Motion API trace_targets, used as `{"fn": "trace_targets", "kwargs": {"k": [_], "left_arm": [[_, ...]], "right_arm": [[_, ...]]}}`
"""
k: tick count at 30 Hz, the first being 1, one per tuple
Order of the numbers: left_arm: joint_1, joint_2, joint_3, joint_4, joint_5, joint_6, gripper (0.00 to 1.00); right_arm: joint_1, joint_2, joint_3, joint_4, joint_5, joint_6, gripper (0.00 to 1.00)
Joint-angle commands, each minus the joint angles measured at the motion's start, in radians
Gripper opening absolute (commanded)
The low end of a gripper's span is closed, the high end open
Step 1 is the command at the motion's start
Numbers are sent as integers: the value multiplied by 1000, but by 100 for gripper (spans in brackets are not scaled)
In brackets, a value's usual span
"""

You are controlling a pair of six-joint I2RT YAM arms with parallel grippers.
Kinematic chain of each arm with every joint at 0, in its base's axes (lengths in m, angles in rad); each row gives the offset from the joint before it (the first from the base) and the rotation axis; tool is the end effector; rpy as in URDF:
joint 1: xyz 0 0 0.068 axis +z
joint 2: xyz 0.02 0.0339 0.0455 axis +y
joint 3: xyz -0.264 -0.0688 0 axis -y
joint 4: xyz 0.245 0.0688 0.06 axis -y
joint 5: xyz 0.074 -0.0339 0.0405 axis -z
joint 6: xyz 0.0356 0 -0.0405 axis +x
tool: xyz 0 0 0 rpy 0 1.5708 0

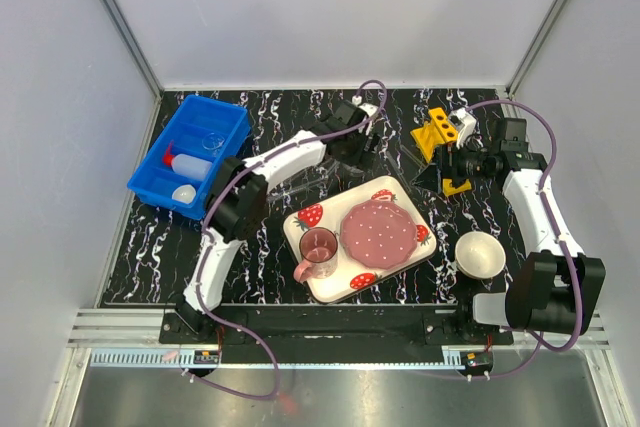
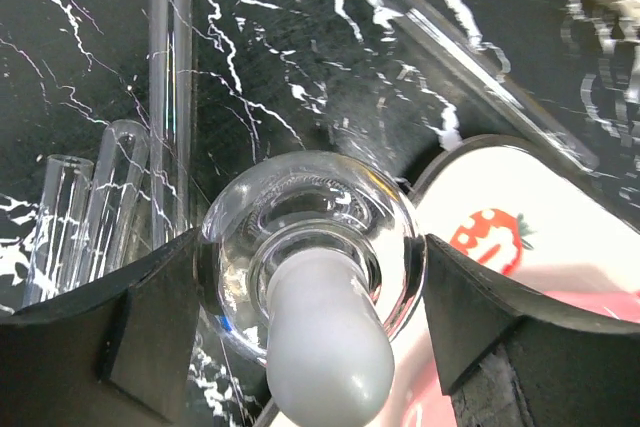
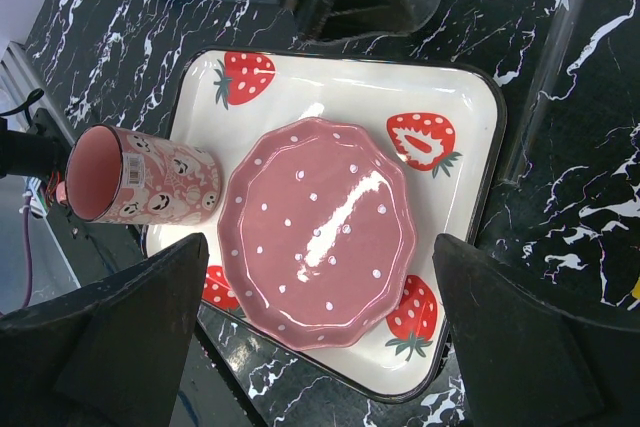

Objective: Organize the chemistry lab equipment

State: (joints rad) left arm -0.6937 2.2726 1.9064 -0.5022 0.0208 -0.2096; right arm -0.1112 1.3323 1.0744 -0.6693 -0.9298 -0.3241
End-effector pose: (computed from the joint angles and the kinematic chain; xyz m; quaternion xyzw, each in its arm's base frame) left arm 0.3928 -0.3276 0.1998 0.2285 0.9107 -0.1589 0.3052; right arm 0.2685 -0.0013 0.2893 -0.2311 0.8281 0.3542 0.3679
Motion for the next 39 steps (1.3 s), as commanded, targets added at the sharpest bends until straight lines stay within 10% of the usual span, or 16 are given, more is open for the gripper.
{"fn": "trace_targets", "kwargs": {"k": [1, 22, 39], "left_arm": [[31, -203, -26, 67, 103, -23, 39], [689, -427, -228, 57, 297, -83, 38], [826, -167, 19, 7, 232, -43, 38]], "right_arm": [[-7, -31, -1, 27, -26, 3, 100], [-10, -28, -2, 28, -40, 2, 100], [-10, 11, 7, 28, -40, 0, 100]]}}
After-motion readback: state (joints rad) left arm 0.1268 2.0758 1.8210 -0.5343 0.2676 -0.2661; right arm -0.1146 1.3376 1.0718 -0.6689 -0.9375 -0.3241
